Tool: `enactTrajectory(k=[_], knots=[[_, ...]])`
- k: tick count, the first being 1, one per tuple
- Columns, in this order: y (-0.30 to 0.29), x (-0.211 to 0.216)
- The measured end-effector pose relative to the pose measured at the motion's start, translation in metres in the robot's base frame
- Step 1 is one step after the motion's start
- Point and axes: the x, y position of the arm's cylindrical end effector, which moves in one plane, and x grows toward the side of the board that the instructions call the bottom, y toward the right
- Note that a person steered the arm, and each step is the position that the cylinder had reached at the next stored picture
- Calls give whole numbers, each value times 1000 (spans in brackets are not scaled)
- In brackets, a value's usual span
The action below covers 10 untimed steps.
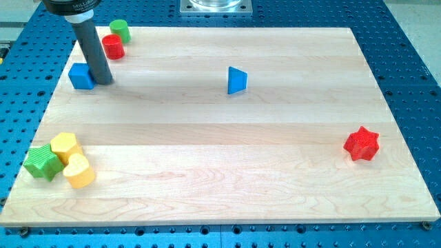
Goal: Move the blue cube to the bottom left of the red circle
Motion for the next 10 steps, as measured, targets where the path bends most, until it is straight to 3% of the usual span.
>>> enactTrajectory(k=[1, 2, 4, 6, 7, 10], knots=[[-29, 45], [-59, 52], [11, -42], [-51, -12], [-74, -21], [-21, -32]])
